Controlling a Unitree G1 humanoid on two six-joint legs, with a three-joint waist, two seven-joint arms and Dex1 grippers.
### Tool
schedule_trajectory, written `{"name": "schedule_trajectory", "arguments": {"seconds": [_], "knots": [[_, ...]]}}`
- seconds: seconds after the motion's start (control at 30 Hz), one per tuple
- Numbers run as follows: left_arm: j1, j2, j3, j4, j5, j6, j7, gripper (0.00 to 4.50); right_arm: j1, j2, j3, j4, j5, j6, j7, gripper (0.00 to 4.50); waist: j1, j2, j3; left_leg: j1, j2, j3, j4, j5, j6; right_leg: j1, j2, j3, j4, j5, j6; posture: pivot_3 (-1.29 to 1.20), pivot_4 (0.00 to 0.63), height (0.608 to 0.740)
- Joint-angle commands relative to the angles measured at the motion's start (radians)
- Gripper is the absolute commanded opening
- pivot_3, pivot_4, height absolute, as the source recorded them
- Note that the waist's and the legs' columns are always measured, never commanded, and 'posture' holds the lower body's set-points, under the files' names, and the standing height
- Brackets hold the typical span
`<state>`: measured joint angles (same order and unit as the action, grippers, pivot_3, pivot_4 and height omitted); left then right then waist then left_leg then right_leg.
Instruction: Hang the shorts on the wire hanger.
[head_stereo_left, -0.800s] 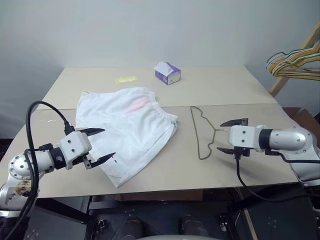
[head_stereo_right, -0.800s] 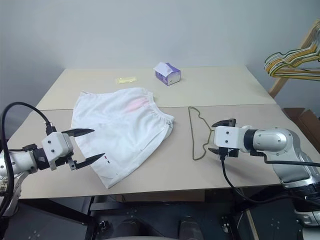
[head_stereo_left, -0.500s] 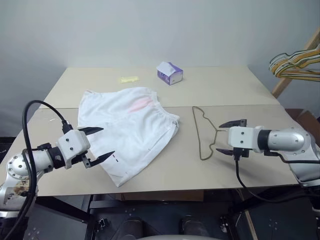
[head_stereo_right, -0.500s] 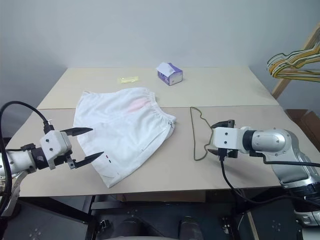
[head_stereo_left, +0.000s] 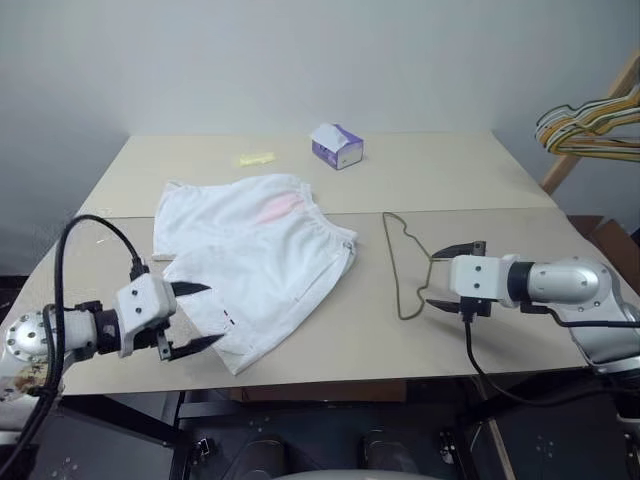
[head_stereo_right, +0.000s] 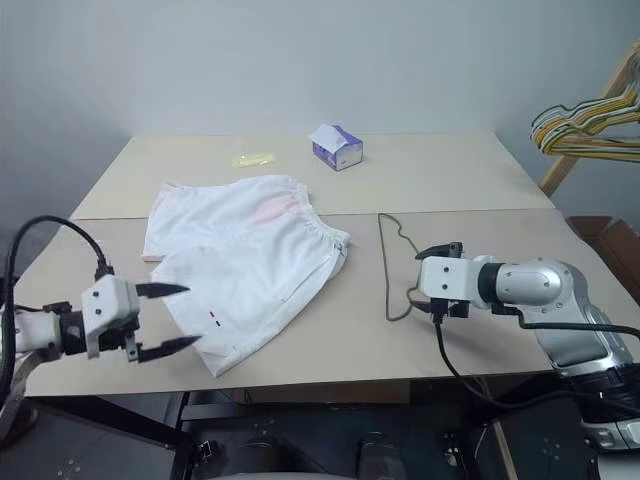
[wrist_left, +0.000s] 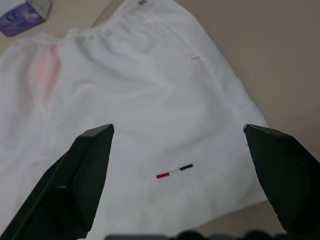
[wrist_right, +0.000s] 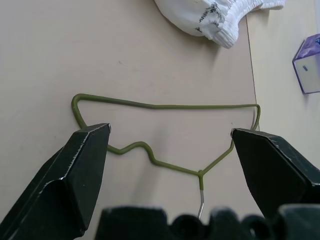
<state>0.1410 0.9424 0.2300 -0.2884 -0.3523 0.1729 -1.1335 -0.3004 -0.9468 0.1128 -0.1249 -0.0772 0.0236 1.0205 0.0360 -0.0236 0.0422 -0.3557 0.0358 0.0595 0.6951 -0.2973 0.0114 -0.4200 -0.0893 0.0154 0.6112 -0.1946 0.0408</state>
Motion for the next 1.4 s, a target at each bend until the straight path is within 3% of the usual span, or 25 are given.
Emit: {"name": "schedule_trajectory", "arguments": {"seconds": [0.03, 0.3, 0.57, 0.67, 0.93, 1.07, 1.4], "knots": [[0.013, 0.023, -0.056, 0.018, 0.038, -0.045, -0.054, 4.50, 0.008, 0.006, -0.023, -0.042, -0.006, 0.008, -0.028, 4.49, 0.000, 0.000, 0.000, 0.000, 0.000, 0.000, 0.000, 0.000, 0.000, 0.000, 0.000, 0.000, 0.000, 0.000, 0.000, 0.08, 0.000, 0.740], [-0.079, -0.045, -0.208, 0.114, 0.132, -0.078, -0.028, 4.50, 0.057, 0.042, -0.018, -0.117, -0.018, 0.059, -0.063, 4.49, 0.001, 0.000, 0.000, 0.000, -0.001, 0.000, 0.001, 0.000, 0.000, 0.001, 0.000, 0.000, 0.000, 0.000, 0.000, 0.04, 0.000, 0.740], [-0.083, -0.082, -0.275, 0.148, 0.173, -0.065, -0.009, 4.50, 0.079, 0.038, -0.030, -0.145, -0.024, 0.082, -0.073, 4.49, -0.028, 0.000, 0.000, 0.000, 0.000, 0.000, 0.000, 0.000, 0.000, 0.001, 0.000, 0.000, 0.000, 0.000, 0.000, 0.03, 0.000, 0.740], [-0.092, -0.093, -0.299, 0.172, 0.224, -0.062, 0.031, 3.91, 0.067, 0.046, -0.018, -0.146, -0.030, 0.085, -0.074, 4.50, -0.031, 0.000, 0.000, 0.001, 0.000, 0.000, 0.000, 0.000, 0.000, 0.001, 0.000, 0.000, 0.001, 0.000, 0.000, 0.03, 0.000, 0.740], [-0.094, -0.103, -0.284, 0.166, 0.209, -0.063, 0.052, 1.29, 0.015, 0.108, 0.059, -0.109, -0.083, 0.058, -0.099, 4.50, -0.030, 0.000, -0.001, 0.001, 0.000, 0.000, 0.000, 0.000, 0.000, 0.001, 0.000, 0.000, 0.001, 0.000, 0.000, 0.04, 0.000, 0.740], [-0.082, -0.080, -0.262, 0.148, 0.214, -0.091, 0.052, 0.04, -0.095, 0.205, 0.160, 0.042, -0.216, -0.031, -0.199, 4.50, -0.039, 0.000, -0.001, 0.002, 0.000, 0.000, 0.000, 0.000, 0.000, 0.001, 0.000, 0.001, 0.001, 0.000, 0.000, 0.05, 0.000, 0.740], [-0.011, 0.005, -0.135, 0.064, 0.160, -0.135, 0.009, 0.04, -0.432, 0.423, 0.369, 0.655, -0.473, -0.400, -0.510, 4.50, -0.051, 0.000, 0.000, 0.000, 0.000, 0.000, -0.001, 0.000, 0.000, -0.001, 0.000, 0.001, 0.001, 0.000, -0.001, 0.11, 0.000, 0.740]]}}
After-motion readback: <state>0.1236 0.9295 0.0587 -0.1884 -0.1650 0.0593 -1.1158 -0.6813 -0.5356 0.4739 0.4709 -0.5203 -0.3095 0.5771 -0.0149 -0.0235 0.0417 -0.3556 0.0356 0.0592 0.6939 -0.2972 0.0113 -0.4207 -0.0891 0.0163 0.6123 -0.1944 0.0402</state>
